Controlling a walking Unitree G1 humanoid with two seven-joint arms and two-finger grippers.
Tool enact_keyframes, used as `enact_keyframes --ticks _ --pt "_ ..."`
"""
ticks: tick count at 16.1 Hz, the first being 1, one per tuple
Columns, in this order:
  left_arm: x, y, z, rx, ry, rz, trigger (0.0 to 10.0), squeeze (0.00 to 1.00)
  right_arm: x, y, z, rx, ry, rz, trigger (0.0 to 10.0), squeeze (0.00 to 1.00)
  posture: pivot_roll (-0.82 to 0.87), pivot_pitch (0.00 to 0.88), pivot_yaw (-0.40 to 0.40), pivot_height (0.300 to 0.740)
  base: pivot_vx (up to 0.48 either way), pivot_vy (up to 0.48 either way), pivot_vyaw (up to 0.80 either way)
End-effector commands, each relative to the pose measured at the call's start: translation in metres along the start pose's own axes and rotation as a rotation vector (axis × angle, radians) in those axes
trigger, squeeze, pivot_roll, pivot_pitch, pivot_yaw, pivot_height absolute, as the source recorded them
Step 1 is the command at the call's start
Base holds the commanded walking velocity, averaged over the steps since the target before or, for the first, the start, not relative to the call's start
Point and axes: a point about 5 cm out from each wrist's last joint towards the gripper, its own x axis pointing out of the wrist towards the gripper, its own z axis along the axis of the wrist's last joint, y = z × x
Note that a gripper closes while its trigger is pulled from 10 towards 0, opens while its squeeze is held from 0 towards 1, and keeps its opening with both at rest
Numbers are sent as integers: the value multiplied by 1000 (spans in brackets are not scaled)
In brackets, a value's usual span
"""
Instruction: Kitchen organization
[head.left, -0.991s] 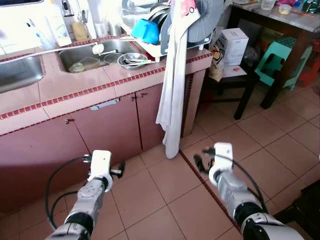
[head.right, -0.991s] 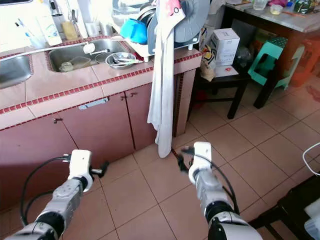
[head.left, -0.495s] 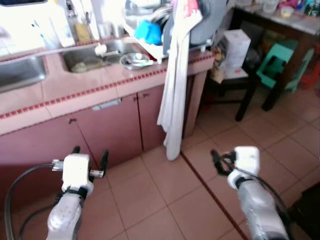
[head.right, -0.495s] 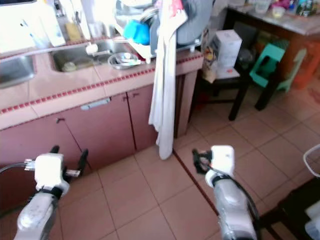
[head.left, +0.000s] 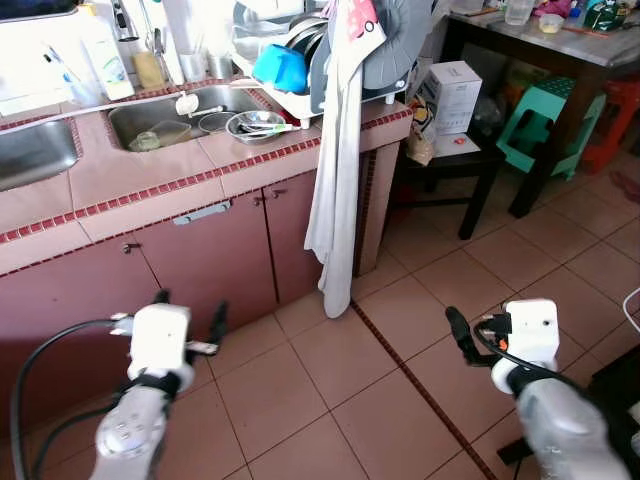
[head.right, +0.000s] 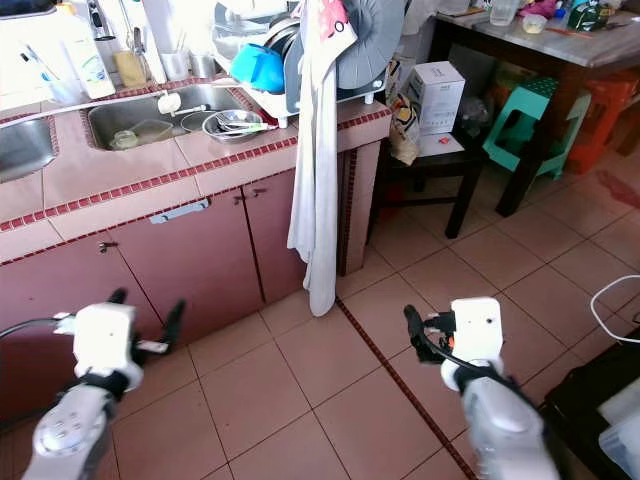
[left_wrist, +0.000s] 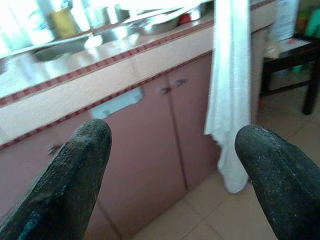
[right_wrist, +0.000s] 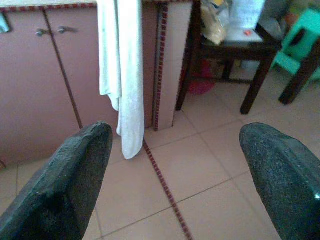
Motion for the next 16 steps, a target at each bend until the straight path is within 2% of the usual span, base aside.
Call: enact_keyframes --ticks 1,4,5,10,14,16 --pt "2 -3 5 14 -3 -8 10000 0 0 4 11 -29 -25 44 10000 0 -60 15 51 740 0 0 0" --pt "5 -1 5 6 6 37 10000 0 10 14 26 -36 -75 68 10000 0 -50 16 43 740 0 0 415" --pt "8 -2 8 -12 -2 56 10000 0 13 17 28 3 -76 56 10000 0 -45 18 40 740 0 0 800" --pt "9 -3 9 -9 17 60 10000 0 15 34 28 26 -71 75 10000 0 -43 29 41 740 0 0 800" --pt "11 -5 15 -20 5 42 10000 0 18 36 31 39 -77 53 10000 0 -45 37 40 740 0 0 769" --pt "12 -7 17 -32 6 40 10000 0 22 38 33 46 -78 39 10000 0 -40 43 36 740 0 0 0"
